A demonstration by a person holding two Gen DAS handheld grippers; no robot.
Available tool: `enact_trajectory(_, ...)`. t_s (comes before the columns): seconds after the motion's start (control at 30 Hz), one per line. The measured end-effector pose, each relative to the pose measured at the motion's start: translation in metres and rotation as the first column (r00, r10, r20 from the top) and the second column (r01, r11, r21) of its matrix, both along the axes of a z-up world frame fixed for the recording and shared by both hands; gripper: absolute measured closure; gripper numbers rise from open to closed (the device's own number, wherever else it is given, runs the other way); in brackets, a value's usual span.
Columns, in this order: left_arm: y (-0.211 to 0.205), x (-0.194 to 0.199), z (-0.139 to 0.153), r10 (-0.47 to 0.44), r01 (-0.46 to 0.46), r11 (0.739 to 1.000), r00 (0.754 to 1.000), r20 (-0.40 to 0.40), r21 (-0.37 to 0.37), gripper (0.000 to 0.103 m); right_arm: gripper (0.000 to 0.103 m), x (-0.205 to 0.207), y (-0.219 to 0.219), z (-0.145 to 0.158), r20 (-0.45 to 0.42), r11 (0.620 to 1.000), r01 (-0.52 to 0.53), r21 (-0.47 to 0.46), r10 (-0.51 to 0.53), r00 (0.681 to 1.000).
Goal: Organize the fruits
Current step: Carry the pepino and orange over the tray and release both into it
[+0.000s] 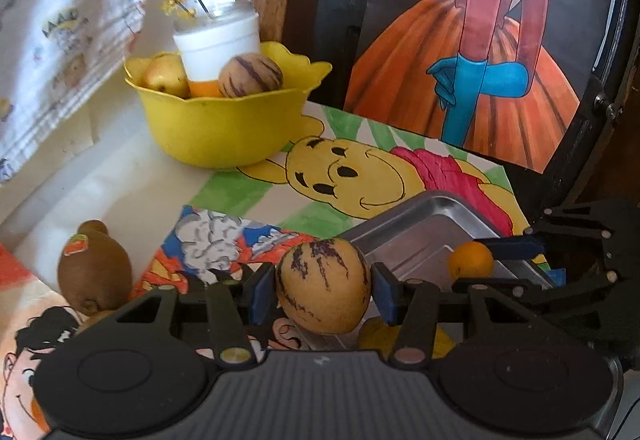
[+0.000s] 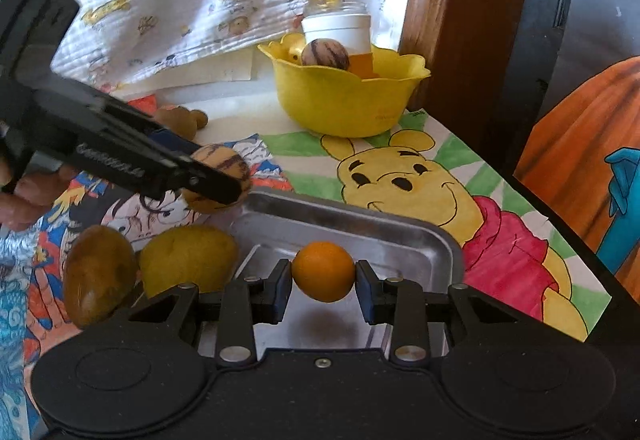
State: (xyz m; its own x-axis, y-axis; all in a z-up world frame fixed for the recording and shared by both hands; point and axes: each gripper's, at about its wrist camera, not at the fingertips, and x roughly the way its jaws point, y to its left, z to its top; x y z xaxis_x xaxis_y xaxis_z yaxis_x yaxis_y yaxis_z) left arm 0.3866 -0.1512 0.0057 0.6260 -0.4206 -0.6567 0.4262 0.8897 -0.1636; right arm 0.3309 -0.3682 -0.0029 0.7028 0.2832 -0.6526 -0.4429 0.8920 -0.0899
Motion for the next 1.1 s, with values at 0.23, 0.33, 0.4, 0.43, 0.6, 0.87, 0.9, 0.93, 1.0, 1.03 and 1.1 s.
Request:
enact_trajectory(0.23, -0.006, 0.006, -0.006, 0.0, -0.001, 1.0, 0.999, -0.039, -0.007, 0.047, 0.067, -0.003, 0.003, -0.008, -0.002, 1.0, -0.011, -0.014, 0.011, 1.0)
enact_trajectory(0.33, -0.01, 0.007, -0.008, -0.004, 0.004, 1.0, 0.999, -0.038, 0.004, 0.047, 0.066, -0.004, 0.001, -0.01, -0.008, 1.0, -0.002, -0.01, 0.002, 1.0)
enact_trajectory(0.4, -0.013, 0.007, -0.009, -0.004, 0.004, 1.0, 0.999, -0.039, 0.009, 0.047, 0.066, -0.005, -0.001, -0.011, -0.007, 1.0, 0.002, -0.011, -0.002, 1.0)
enact_trajectory(0.43, -0.014, 0.007, -0.009, -0.004, 0.004, 1.0, 0.999, -0.037, 0.013, 0.047, 0.066, -0.006, -0.001, -0.012, -0.007, 1.0, 0.004, -0.01, -0.004, 1.0)
enact_trajectory(0.6, -0.013, 0.009, -0.01, 0.005, -0.004, 1.0, 0.999, -0.05, 0.015, 0.047, 0.066, -0.01, -0.002, -0.015, -0.007, 1.0, 0.011, -0.002, -0.011, 1.0)
enact_trajectory(0.87, -0.015, 0.009, -0.011, 0.007, -0.006, 1.0, 0.999, -0.051, 0.027, 0.046, 0.066, -0.013, 0.0, -0.018, -0.011, 1.0, 0.015, 0.001, -0.015, 1.0)
enact_trajectory(0.9, -0.015, 0.009, -0.011, 0.008, -0.006, 1.0, 0.999, -0.051, 0.029, 0.046, 0.066, -0.014, 0.0, -0.018, -0.01, 1.0, 0.018, 0.002, -0.018, 1.0)
enact_trajectory(0.93, -0.016, 0.009, -0.011, 0.009, -0.007, 0.999, 0.999, -0.053, 0.032, 0.046, 0.066, -0.014, -0.001, -0.018, -0.01, 1.0, 0.019, 0.005, -0.019, 1.0)
enact_trajectory(1.0, -0.016, 0.01, -0.01, 0.01, -0.008, 0.999, 0.998, -0.058, 0.037, 0.046, 0.065, -0.015, -0.002, -0.018, -0.01, 1.0, 0.022, 0.012, -0.022, 1.0)
enact_trajectory(1.03, -0.016, 0.01, -0.01, 0.011, -0.009, 0.999, 0.998, -0.061, 0.038, 0.046, 0.064, -0.016, -0.002, -0.017, -0.009, 1.0, 0.024, 0.013, -0.024, 1.0)
enact_trajectory(1.1, -0.017, 0.01, -0.009, 0.016, -0.014, 0.999, 0.998, -0.063, 0.039, 0.045, 0.062, -0.017, -0.002, -0.017, -0.006, 0.999, 0.028, 0.017, -0.028, 1.0)
